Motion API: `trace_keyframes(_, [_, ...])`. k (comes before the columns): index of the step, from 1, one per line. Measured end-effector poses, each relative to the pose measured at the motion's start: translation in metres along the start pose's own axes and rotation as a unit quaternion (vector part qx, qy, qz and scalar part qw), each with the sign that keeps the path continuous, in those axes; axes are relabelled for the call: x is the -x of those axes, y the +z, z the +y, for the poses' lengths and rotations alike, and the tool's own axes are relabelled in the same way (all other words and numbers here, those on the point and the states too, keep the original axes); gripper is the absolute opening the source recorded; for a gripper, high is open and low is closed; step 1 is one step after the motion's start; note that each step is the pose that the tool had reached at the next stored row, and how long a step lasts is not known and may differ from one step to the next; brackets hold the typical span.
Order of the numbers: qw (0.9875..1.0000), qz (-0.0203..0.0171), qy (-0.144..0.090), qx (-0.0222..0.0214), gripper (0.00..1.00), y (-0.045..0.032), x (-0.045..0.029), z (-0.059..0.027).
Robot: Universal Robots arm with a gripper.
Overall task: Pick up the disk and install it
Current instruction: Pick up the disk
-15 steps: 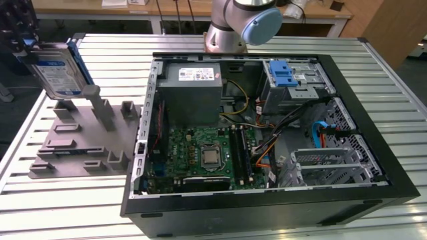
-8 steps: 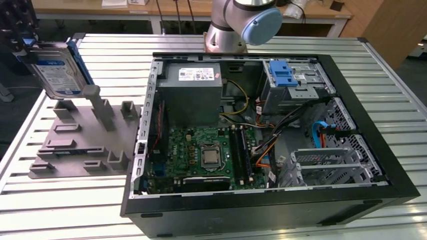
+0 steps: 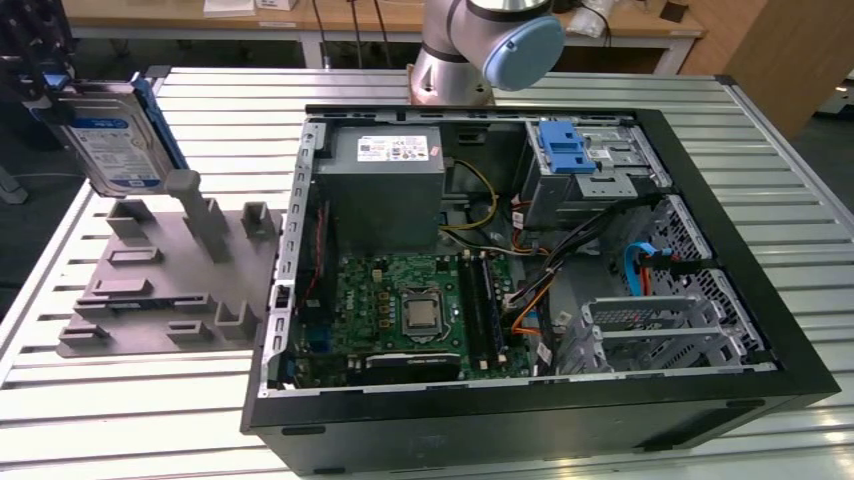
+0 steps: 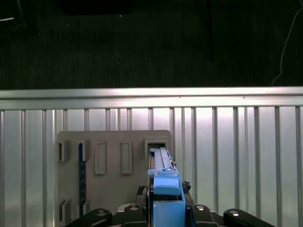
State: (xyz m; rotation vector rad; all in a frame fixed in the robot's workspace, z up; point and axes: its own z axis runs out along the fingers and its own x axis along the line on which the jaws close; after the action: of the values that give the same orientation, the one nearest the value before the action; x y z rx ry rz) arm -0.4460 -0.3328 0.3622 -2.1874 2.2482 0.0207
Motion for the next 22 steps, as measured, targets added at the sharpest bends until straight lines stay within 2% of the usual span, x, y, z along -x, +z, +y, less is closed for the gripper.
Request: trace_keyframes(22, [1.0000,0.0000,0.000,0.0001,0.36,-0.0087,0.0002,0.0000])
